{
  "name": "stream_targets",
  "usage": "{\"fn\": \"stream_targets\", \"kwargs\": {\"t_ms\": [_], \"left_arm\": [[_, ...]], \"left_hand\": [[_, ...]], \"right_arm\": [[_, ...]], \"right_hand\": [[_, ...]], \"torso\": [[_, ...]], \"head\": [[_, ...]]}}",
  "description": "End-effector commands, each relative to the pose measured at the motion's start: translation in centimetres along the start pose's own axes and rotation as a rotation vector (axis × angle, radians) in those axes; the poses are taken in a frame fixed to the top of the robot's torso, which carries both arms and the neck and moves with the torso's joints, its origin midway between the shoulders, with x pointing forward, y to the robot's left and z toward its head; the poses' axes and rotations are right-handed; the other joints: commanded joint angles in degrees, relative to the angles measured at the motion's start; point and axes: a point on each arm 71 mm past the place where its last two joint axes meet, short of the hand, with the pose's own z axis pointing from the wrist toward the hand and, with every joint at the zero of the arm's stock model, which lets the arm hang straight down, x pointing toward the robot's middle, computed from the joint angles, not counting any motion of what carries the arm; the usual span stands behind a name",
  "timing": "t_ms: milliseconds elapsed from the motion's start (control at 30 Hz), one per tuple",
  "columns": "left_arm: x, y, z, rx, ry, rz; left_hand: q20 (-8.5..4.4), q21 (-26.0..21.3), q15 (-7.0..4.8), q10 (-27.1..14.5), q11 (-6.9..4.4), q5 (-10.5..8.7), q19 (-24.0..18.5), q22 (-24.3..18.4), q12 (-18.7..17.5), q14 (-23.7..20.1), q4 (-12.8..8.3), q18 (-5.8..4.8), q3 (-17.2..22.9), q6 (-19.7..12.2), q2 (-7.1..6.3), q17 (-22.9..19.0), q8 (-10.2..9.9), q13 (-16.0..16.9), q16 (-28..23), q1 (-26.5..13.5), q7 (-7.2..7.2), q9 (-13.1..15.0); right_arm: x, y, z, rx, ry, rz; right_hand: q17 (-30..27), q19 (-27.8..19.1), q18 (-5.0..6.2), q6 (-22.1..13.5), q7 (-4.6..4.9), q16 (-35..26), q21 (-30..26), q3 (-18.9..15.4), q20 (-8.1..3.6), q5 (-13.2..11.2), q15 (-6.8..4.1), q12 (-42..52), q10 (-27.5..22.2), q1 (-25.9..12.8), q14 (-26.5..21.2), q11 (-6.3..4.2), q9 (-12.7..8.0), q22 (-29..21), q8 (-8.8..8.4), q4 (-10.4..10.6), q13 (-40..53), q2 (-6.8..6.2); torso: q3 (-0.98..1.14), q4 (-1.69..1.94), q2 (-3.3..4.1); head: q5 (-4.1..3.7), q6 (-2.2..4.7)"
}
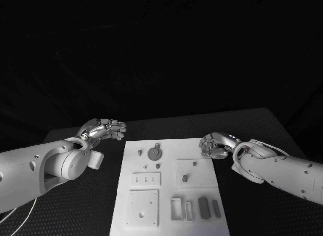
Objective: Assemble the parts on the task board
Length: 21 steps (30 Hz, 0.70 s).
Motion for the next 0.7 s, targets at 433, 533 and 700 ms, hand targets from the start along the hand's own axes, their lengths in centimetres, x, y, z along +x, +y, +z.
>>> {"fn": "stream_targets", "kwargs": {"t_ms": [433, 533, 700], "left_arm": [[0.17, -0.09, -0.02, 0.005, 0.016, -0.005], [0.18, -0.09, -0.02, 0.005, 0.017, -0.005], [0.15, -0.08, -0.03, 0.005, 0.017, -0.005]], "left_hand": [[0.1, 0.3, 0.33, 0.0, 0.1, -0.35, -0.4, 0.9, -0.4, 0.2, -0.1, 0.61, 0.0, 0.0, 0.09, 0.1, -0.3, 0.0, -0.2, -0.6, 0.22, 0.0], [0.1, 0.3, 0.33, 0.0, 0.1, -0.36, -0.4, 0.9, -0.4, 0.2, -0.1, 0.61, 0.0, 0.0, 0.09, 0.1, -0.3, 0.0, -0.2, -0.6, 0.22, 0.0], [0.1, 0.3, 0.33, 0.0, 0.1, -0.36, -0.4, 0.9, -0.4, 0.2, -0.1, 0.61, 0.0, 0.0, 0.1, 0.1, -0.3, 0.0, -0.2, -0.6, 0.22, 0.0]], "right_arm": [[0.3, -0.6, -0.19, 0.022, 0.017, -0.015], [0.32, -0.53, -0.17, 0.019, 0.017, -0.014], [0.34, -0.62, -0.13, 0.025, 0.021, -0.001]], "right_hand": [[0.1, 0.0, 3.65, 6.9, -0.48, -0.1, 0.2, 0.2, -0.6, -0.3, -0.5, 0.2, -2.4, 0.3, 0.0, -1.29, 0.0, 0.0, 0.14, -0.8, -0.1, 0.58], [0.1, 0.0, 3.65, 7.3, -0.57, -0.1, 0.2, 0.5, -0.62, -0.3, -0.55, 0.2, -2.3, 0.3, 0.1, -1.36, 0.1, 0.0, 0.36, -0.8, -0.1, 1.13], [0.1, 0.2, 3.65, 9.1, -1.17, 0.0, 0.4, 1.3, -0.56, -0.3, -0.98, 0.2, -1.7, -0.1, 0.3, -1.89, 0.7, 0.0, 1.41, -0.7, -0.3, 1.92]], "torso": [[0.03, -0.04, -0.01], [0.02, -0.03, -0.02], [-0.02, -0.03, -0.03]], "head": [[0.03, -0.03], [0.03, -0.04], [-0.04, -0.05]]}}
